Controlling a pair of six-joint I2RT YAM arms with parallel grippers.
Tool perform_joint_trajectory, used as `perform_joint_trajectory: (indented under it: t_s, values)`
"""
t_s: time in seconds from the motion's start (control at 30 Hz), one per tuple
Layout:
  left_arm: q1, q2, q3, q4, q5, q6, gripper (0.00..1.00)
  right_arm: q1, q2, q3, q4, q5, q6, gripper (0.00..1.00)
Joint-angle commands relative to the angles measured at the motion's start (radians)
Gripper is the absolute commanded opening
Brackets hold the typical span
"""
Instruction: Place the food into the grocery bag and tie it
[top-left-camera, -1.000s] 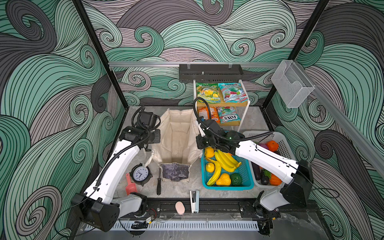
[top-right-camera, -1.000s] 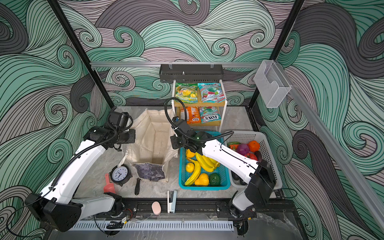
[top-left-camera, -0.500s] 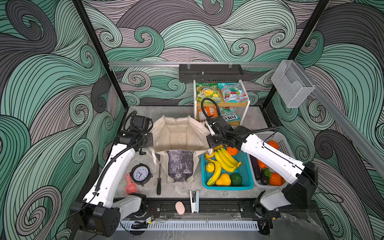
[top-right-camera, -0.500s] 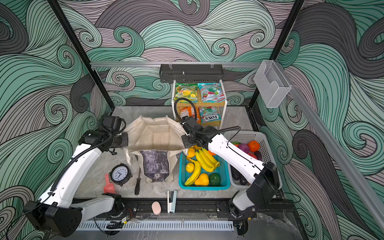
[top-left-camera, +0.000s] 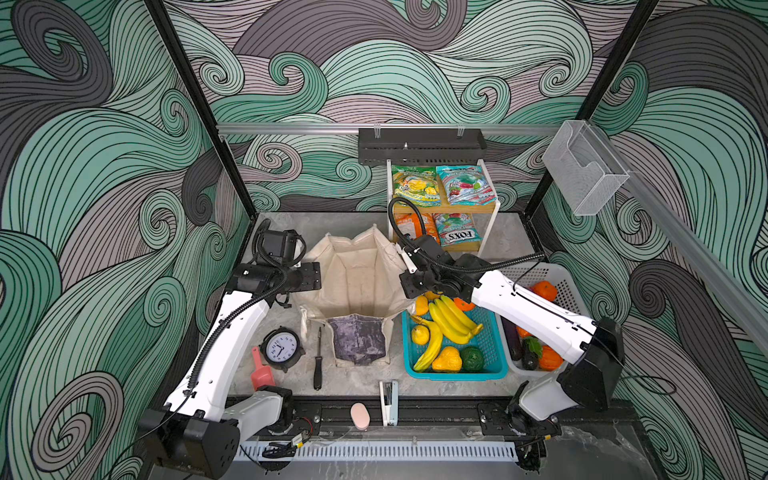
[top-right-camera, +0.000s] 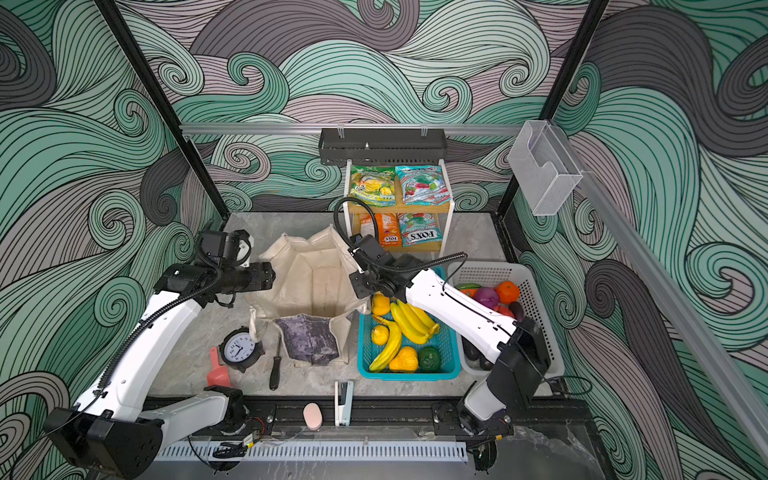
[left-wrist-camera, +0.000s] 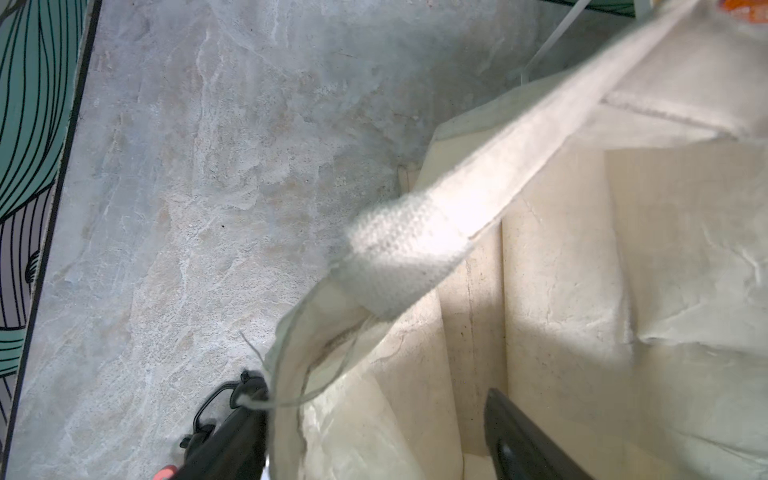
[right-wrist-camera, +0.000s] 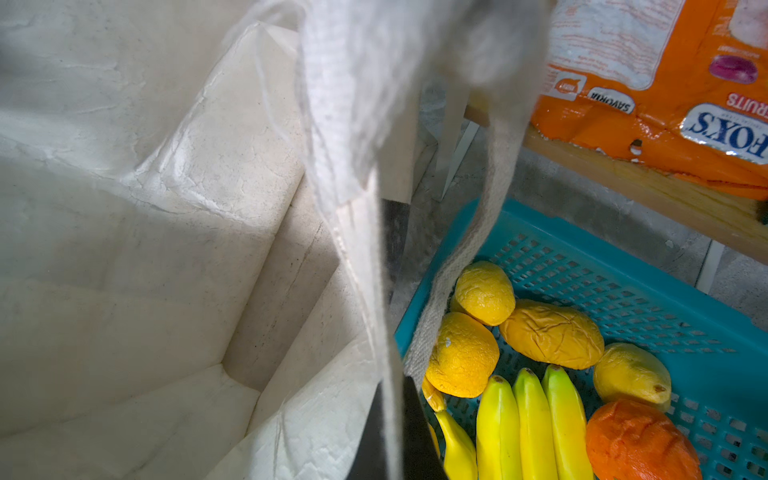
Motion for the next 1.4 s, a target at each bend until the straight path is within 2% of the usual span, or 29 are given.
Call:
perform_joint_trajectory:
  t_s: [0.0,0.07,0.17,0.27,0.33,0.37,0.5,0.63,0.77,0.87,1.0,1.07,1.17,1.3,1.37]
  values:
    - [0.008,0.029,0.001,0.000,-0.013,0.002,0.87,-0.002,0.003,0.015,0.027,-0.007,-0.005,0.03]
    - [0.008,0.028,-0.020,0.001,-0.062,-0.006,0.97,-0.001,-0.002,0.000,0.039,-0.013,-0.004,0.03]
    - [0.011,0.035,-0.041,0.006,-0.072,-0.007,0.98,-0.002,0.001,-0.008,0.042,-0.010,-0.005,0.03]
    - [0.011,0.032,-0.061,0.050,0.079,0.022,0.60,-0.002,0.003,-0.012,0.058,-0.030,0.000,0.03]
    - [0.011,0.025,-0.056,0.057,0.122,0.026,0.15,-0.001,0.000,-0.024,0.082,-0.039,0.010,0.03]
    - [0.011,0.020,-0.049,0.053,0.108,0.021,0.00,-0.001,-0.004,-0.025,0.091,-0.044,0.013,0.03]
    - [0.011,-0.022,-0.018,0.013,-0.039,-0.004,0.00,0.009,-0.008,-0.020,0.098,-0.013,0.023,0.04]
    - [0.011,-0.040,-0.042,0.014,-0.011,0.023,0.00,0.002,0.000,-0.036,0.099,0.037,0.024,0.08]
    - [0.011,-0.036,-0.086,0.054,0.055,0.000,0.00,-0.001,0.009,-0.043,0.111,0.007,0.036,0.08]
    - [0.011,-0.054,-0.055,0.031,0.021,-0.005,0.00,0.000,-0.008,-0.061,0.151,-0.027,0.053,0.10]
    - [0.010,-0.075,-0.089,0.071,-0.002,-0.014,0.00,0.000,-0.005,-0.061,0.173,-0.046,0.073,0.15]
    - [0.011,-0.071,-0.099,0.076,0.049,-0.001,0.00,0.000,0.002,-0.060,0.177,-0.064,0.077,0.24]
    - [0.010,-0.076,-0.121,0.096,0.039,-0.003,0.00,-0.001,-0.005,-0.062,0.175,-0.068,0.083,0.36]
    - [0.011,-0.087,-0.151,0.125,0.067,-0.001,0.00,-0.016,-0.065,-0.081,0.204,-0.140,0.093,0.67]
    - [0.010,-0.094,-0.160,0.131,0.067,0.001,0.00,-0.017,-0.107,-0.087,0.202,-0.121,0.100,0.81]
